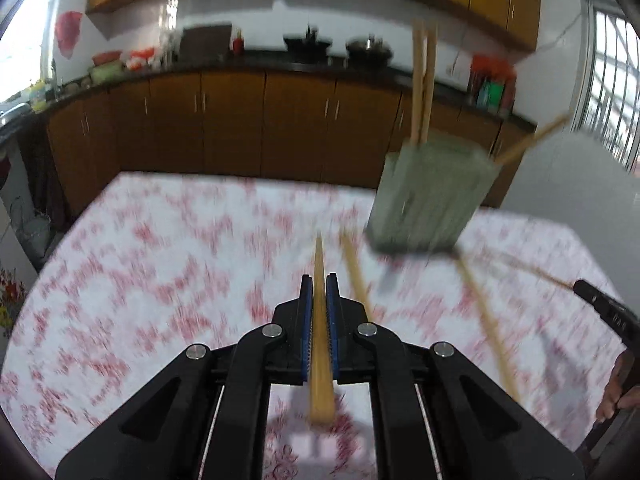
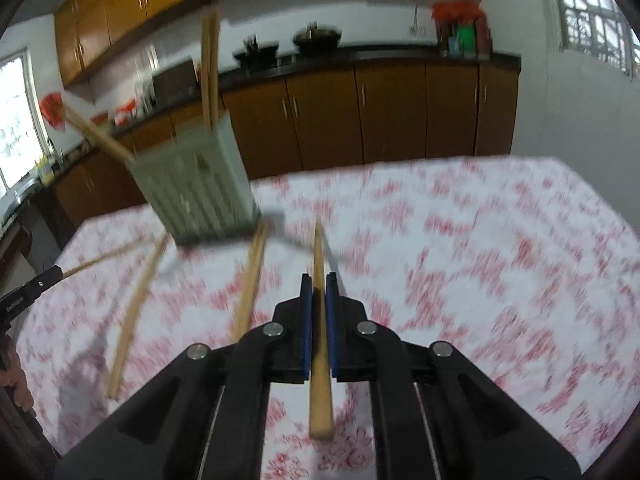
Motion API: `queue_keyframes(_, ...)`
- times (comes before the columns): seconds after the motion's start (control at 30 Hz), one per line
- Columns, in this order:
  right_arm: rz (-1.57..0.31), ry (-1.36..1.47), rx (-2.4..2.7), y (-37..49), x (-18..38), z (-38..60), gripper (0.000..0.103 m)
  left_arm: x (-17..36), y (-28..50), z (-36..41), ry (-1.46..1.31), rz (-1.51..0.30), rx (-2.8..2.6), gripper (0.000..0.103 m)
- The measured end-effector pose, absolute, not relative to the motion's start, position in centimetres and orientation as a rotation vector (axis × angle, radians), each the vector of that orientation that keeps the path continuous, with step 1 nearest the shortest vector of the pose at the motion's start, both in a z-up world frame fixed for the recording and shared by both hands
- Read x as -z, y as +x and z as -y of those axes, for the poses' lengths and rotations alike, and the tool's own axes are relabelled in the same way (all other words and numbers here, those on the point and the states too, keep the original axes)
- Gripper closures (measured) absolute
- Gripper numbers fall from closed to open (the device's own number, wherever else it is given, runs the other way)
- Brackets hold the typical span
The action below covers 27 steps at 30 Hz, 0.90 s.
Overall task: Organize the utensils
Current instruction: 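Lift the chopstick in the left tool over the holder while the right tool carries its chopstick there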
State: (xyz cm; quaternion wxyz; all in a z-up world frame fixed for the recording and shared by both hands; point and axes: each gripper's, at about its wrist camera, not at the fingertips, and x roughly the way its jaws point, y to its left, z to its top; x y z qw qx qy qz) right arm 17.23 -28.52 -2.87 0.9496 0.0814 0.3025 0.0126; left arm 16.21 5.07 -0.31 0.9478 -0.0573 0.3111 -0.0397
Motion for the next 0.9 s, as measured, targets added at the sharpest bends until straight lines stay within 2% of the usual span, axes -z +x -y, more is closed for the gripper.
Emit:
queue_keyframes(0.43, -0.331, 0.206, -0.107, 16.0, -7.5, 28.6, 0.095, -8.3, 15.5, -4.4, -0.103, -0.448, 0.169, 0.096)
queue_keyframes(0.63, -0.189, 0.229, -0.204, 16.0, -12.9, 27.0, 0.095, -12.6, 14.7, -2.1, -0.094, -0.286, 0.213, 0.096)
queue_keyframes(0.77, -0.157, 0.204, -0.224, 18.0, -14.3, 25.1, 0.095, -14.8, 16.1, -0.3, -0.133, -0.171, 0.209, 0.096)
queue_keyframes(0.9, -0.205, 0.179, -0.222, 21.4, -13.6, 23.7, 0.095, -15.2, 18.6, 1.0, -0.147, -0.105, 0.173, 0.096)
